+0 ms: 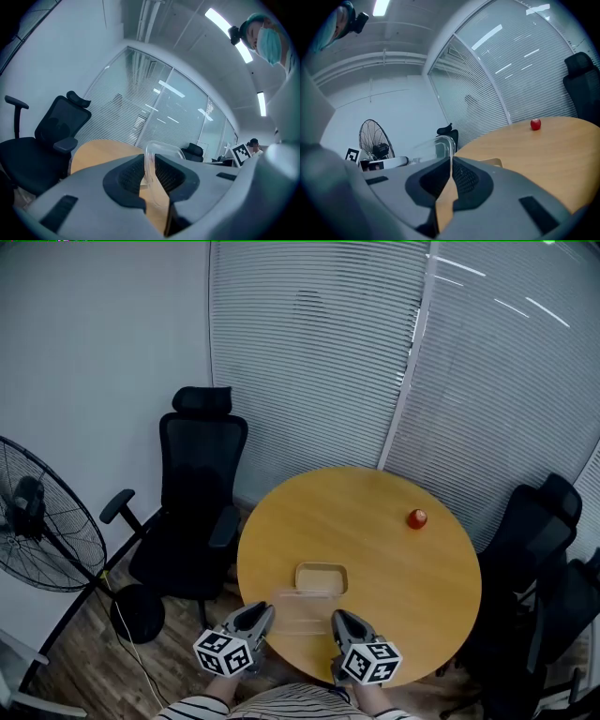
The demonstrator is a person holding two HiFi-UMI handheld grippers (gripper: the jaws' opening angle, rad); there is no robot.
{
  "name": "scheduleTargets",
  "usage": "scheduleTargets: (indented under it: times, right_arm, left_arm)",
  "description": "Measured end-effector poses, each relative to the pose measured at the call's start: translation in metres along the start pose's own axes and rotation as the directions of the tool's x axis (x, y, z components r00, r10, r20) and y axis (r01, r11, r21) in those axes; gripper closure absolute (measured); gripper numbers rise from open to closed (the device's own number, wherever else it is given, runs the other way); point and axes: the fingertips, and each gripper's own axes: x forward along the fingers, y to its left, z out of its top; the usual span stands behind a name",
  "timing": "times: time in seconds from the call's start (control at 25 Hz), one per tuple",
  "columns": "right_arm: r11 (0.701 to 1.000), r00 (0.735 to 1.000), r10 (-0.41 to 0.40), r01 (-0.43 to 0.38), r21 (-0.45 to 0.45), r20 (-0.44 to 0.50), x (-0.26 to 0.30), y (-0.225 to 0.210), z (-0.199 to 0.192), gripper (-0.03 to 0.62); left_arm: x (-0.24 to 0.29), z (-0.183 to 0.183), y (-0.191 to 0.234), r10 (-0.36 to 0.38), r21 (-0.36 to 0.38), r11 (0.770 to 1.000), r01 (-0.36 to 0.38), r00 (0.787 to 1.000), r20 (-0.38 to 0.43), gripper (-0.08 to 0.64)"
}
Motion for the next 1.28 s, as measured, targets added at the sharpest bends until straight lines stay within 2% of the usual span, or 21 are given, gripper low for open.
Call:
scheduleTargets:
  times: [0.36, 1.28]
  right_arm:
    - [0.999, 0.998, 0.050, -0.051, -0.017, -0.045, 0.012, 0.018, -0.014, 0.555]
    - [0.999, 0.997, 0.052, -0.052, -0.008, -0.052, 0.010, -0.002, -0.008, 0.555]
  left_arm:
    - [-0.022, -0.003, 0.016, 0.055, -0.019, 0.998, -0.055, 0.998, 0.025, 0.472]
    - [-0.005, -0.005, 0.004, 0.059, -0.004, 0.998, -0.059, 0.998, 0.010, 0.473]
